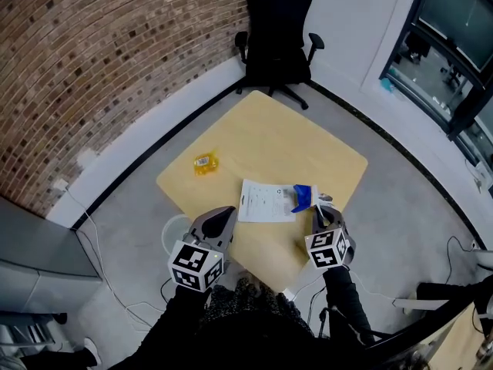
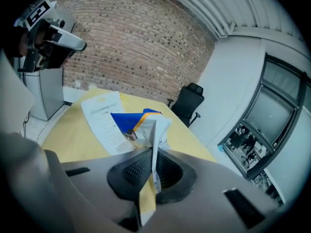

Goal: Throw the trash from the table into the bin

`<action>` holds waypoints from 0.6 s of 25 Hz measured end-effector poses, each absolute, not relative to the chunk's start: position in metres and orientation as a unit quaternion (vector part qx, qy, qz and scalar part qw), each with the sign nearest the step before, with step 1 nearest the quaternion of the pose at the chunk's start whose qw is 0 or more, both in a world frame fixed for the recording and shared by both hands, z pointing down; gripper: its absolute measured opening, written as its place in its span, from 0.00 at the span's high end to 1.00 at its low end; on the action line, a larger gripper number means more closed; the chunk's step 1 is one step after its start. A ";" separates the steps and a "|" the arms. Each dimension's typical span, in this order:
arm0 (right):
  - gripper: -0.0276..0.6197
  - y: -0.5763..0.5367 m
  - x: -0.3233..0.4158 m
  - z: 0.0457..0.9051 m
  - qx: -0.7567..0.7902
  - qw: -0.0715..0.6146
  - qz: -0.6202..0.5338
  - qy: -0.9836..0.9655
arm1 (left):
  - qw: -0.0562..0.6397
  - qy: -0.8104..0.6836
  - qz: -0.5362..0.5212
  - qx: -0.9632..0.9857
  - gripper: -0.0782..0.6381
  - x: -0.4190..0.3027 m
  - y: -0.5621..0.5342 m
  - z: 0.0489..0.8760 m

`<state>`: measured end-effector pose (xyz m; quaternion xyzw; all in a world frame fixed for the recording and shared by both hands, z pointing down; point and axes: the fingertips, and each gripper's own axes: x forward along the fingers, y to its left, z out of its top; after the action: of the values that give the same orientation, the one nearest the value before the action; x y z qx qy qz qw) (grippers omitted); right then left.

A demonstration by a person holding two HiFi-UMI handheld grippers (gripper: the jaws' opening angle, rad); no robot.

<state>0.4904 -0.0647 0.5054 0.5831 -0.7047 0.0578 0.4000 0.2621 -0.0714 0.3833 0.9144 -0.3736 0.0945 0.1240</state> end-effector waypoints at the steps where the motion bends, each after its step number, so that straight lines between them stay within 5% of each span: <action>1: 0.93 -0.063 0.490 0.502 0.584 0.395 0.057 -0.707 | 0.121 -0.376 0.096 0.914 0.89 0.263 -0.069 0.383; 15: 0.93 -0.050 0.462 0.455 0.575 0.335 0.038 -0.745 | 0.080 -0.422 0.083 0.899 0.89 0.256 -0.042 0.362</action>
<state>0.4617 -0.0504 0.4546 0.5753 -0.7453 0.0379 0.3348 0.2557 -0.0423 0.3619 0.8994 -0.4216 0.0833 0.0798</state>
